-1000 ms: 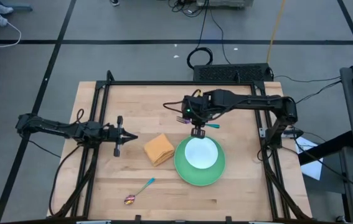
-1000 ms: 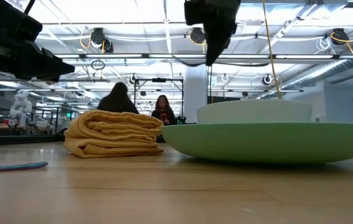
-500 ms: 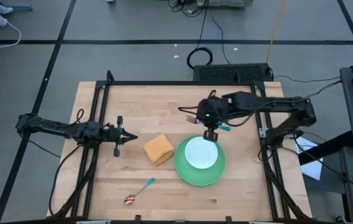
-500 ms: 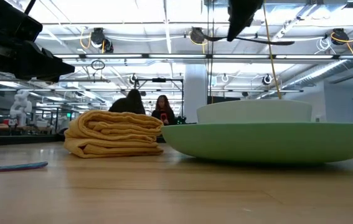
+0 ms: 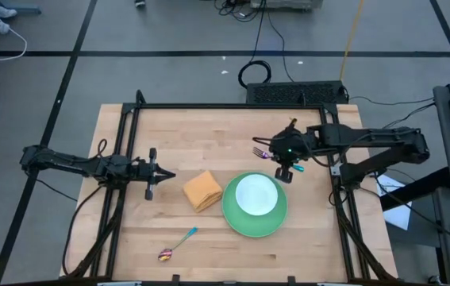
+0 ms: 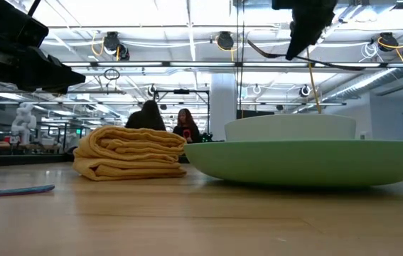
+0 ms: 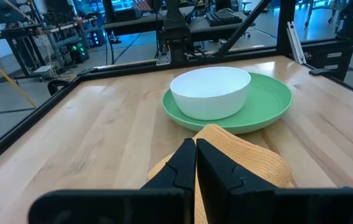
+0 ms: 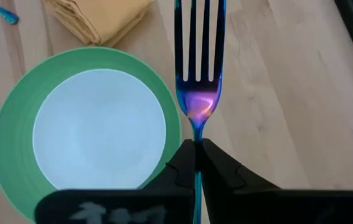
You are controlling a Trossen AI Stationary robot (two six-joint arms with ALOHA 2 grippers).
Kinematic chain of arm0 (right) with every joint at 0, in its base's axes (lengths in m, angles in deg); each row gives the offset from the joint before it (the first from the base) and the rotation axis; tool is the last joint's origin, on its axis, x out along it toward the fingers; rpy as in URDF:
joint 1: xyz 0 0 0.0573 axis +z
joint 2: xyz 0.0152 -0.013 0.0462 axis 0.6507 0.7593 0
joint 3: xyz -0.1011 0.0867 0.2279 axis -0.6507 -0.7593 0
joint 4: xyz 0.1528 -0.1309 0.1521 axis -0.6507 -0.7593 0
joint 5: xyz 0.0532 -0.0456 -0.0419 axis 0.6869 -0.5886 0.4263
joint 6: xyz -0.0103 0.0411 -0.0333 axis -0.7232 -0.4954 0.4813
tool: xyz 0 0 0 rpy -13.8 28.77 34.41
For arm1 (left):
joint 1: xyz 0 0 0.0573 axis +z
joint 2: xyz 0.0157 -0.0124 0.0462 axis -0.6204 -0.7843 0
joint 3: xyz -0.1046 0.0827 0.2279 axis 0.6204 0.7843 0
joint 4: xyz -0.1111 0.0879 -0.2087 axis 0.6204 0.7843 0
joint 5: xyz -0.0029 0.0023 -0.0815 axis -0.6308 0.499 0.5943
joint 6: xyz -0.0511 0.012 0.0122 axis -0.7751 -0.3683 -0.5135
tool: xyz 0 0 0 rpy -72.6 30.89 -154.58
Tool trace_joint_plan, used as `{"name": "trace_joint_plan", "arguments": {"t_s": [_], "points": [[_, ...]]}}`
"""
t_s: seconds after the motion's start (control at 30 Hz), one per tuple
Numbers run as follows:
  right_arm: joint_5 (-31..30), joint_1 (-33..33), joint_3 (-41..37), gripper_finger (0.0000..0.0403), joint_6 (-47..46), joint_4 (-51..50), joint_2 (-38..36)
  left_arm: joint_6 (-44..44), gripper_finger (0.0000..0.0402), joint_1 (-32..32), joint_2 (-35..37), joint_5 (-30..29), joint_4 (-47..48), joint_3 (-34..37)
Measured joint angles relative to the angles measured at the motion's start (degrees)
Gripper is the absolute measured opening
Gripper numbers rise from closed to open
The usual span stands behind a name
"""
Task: Set table place
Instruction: Put the purple fork to the right of the light green plate
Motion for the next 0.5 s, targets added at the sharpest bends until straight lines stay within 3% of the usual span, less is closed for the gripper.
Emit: {"name": "trace_joint_plan", "arguments": {"t_s": [0.5], "points": [[0.09, 0.94, -1.29, 0.0, 1.5, 0.84, -1.8, -0.33, 0.0019, 0.01, -0.01, -0.01, 0.19, 0.0]]}}
